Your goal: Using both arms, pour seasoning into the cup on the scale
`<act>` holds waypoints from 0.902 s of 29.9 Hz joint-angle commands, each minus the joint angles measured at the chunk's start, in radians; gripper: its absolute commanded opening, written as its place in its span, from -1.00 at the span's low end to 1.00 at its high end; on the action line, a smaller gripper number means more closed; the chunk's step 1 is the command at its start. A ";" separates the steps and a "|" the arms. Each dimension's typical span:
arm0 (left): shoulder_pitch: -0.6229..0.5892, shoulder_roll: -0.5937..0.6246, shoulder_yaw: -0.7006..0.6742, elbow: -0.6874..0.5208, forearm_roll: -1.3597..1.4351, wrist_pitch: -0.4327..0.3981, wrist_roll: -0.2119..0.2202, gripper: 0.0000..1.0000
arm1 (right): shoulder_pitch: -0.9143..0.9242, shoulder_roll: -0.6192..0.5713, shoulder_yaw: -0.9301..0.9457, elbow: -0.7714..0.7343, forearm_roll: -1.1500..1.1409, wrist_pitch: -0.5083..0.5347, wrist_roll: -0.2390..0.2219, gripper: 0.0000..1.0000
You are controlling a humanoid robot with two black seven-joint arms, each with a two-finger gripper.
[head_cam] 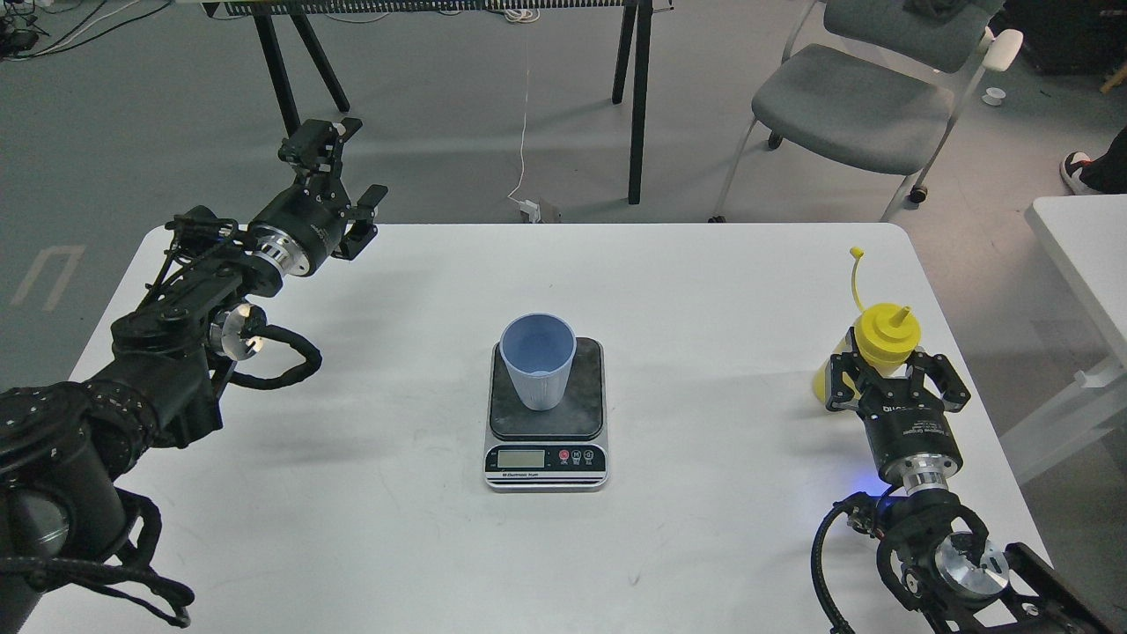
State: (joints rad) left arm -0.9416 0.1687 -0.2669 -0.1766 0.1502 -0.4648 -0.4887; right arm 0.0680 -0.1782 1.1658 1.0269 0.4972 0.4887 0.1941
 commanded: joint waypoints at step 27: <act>-0.006 0.000 0.000 -0.003 0.000 0.000 0.000 0.89 | -0.054 -0.017 -0.058 0.024 -0.040 0.000 0.024 0.99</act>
State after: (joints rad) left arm -0.9456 0.1687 -0.2669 -0.1796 0.1504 -0.4650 -0.4887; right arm 0.0359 -0.1831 1.1338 1.0314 0.4572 0.4887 0.2194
